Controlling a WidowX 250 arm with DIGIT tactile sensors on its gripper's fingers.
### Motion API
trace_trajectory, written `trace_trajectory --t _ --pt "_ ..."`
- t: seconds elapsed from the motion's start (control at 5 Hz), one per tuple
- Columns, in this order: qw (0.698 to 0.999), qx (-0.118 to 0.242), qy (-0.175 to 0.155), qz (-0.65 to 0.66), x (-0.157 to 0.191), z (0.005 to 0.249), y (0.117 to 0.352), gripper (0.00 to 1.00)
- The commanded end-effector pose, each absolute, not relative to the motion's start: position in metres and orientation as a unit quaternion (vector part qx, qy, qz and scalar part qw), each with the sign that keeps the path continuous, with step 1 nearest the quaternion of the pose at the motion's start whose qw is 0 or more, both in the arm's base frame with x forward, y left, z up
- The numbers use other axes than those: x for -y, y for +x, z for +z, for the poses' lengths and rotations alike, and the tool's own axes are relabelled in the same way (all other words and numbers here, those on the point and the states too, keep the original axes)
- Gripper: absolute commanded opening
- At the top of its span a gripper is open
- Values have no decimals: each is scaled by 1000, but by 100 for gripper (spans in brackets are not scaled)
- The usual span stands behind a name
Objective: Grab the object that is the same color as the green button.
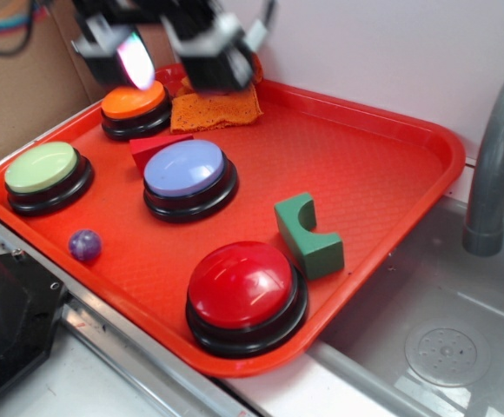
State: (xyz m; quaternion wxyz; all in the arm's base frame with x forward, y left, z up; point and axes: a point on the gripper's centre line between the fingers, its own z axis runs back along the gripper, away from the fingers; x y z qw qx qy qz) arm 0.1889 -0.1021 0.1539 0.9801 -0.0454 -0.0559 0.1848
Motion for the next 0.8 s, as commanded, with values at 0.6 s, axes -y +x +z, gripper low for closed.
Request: trace_trajectory --t 0.6 --pt "924 125 -90 350 124 52 232 100"
